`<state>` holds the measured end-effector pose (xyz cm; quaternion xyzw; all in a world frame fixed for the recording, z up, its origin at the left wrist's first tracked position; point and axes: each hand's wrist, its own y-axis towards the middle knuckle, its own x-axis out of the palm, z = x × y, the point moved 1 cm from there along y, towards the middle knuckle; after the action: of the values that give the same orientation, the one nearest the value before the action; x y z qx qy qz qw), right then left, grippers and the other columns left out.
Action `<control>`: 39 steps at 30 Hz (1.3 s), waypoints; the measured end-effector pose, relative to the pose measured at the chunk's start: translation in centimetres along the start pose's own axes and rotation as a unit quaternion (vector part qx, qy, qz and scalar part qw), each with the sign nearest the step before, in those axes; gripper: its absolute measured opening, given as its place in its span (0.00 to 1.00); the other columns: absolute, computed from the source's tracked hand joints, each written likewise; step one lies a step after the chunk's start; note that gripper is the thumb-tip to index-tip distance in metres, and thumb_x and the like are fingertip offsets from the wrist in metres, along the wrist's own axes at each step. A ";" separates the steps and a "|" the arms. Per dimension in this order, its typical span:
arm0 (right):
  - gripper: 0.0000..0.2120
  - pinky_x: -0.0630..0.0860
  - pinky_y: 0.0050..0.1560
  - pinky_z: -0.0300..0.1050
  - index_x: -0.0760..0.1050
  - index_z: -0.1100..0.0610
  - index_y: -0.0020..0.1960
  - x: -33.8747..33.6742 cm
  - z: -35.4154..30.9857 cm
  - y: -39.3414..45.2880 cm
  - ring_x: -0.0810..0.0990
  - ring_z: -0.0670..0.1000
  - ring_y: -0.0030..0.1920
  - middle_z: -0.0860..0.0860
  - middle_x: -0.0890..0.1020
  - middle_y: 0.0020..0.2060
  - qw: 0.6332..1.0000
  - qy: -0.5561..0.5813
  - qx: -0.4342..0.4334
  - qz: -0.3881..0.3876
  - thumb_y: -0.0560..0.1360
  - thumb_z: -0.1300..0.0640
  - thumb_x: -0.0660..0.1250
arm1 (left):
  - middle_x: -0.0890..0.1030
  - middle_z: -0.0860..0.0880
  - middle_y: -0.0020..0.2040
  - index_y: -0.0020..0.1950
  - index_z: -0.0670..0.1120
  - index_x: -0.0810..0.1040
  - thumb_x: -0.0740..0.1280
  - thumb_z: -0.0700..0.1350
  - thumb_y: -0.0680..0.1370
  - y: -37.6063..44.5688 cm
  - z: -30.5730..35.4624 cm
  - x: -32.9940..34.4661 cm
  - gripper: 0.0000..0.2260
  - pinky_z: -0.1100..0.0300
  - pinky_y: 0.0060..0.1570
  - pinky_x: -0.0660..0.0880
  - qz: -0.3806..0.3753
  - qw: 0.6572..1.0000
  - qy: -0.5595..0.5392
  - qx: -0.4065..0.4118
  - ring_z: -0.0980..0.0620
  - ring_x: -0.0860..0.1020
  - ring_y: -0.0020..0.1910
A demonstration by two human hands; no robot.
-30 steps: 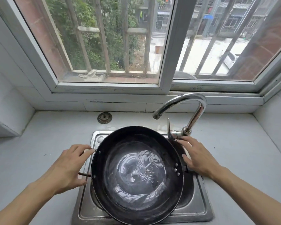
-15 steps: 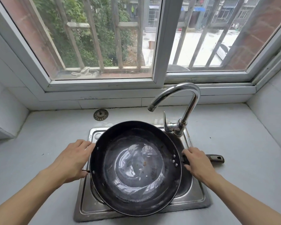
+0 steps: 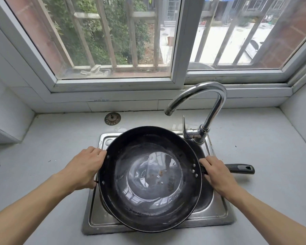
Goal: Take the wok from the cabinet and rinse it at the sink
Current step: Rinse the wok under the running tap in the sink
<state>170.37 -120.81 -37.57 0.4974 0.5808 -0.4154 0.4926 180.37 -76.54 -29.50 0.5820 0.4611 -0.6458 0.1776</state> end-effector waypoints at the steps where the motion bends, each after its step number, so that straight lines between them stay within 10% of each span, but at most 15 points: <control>1: 0.33 0.74 0.42 0.47 0.70 0.53 0.58 0.0 0.0 -0.1 0.72 0.53 0.44 0.49 0.72 0.45 1.000 0.020 -0.003 0.005 0.57 0.65 0.79 | 0.74 0.54 0.54 0.58 0.52 0.68 0.75 0.59 0.56 0.0 0.0 -0.1 0.35 0.60 0.50 0.72 -0.001 1.000 -0.008 -0.002 0.52 0.69 0.50; 15: 0.31 0.69 0.41 0.45 0.73 0.51 0.60 -3.8 0.4 -0.8 0.71 0.52 0.41 0.49 0.73 0.42 0.996 0.029 -0.078 0.017 0.61 0.67 0.78 | 0.76 0.58 0.57 0.64 0.57 0.68 0.69 0.64 0.55 -2.8 -0.5 -1.0 0.39 0.62 0.56 0.72 -0.106 0.983 -0.152 0.018 0.55 0.72 0.58; 24: 0.23 0.71 0.52 0.44 0.76 0.50 0.62 -7.8 0.5 -1.2 0.72 0.50 0.51 0.46 0.76 0.49 0.987 0.040 -0.128 -0.091 0.70 0.66 0.71 | 0.83 0.52 0.47 0.54 0.56 0.79 0.79 0.54 0.54 -3.2 -0.8 -1.3 0.29 0.52 0.45 0.81 -0.205 0.937 -0.277 0.047 0.53 0.82 0.50; 31: 0.20 0.70 0.54 0.42 0.76 0.46 0.62 -10.1 0.8 -0.3 0.69 0.45 0.52 0.43 0.73 0.48 0.978 0.053 -0.131 -0.151 0.74 0.63 0.67 | 0.72 0.43 0.37 0.49 0.54 0.83 0.77 0.45 0.62 -3.8 0.1 -2.6 0.16 0.55 0.36 0.69 -0.308 0.868 -0.376 0.102 0.50 0.68 0.34; 35: 0.21 0.71 0.54 0.42 0.74 0.42 0.62 -10.2 1.0 -0.4 0.69 0.44 0.51 0.40 0.71 0.48 0.979 0.048 -0.131 -0.147 0.74 0.62 0.68 | 0.71 0.38 0.39 0.49 0.55 0.81 0.78 0.49 0.58 -3.9 0.1 -1.8 0.20 0.56 0.31 0.70 -0.247 0.908 -0.327 0.086 0.49 0.68 0.33; 39: 0.22 0.72 0.51 0.45 0.74 0.43 0.62 -10.4 0.5 -0.4 0.69 0.45 0.50 0.41 0.72 0.47 0.981 0.046 -0.141 -0.125 0.72 0.62 0.70 | 0.80 0.57 0.48 0.54 0.59 0.70 0.77 0.56 0.53 -4.3 -0.5 -0.5 0.32 0.53 0.41 0.81 -0.165 0.949 -0.265 0.047 0.52 0.83 0.45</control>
<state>170.32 -123.15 -27.41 0.3650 0.7133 -0.3641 0.4748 177.51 -74.07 -27.36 0.3132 0.4563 -0.8180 0.1566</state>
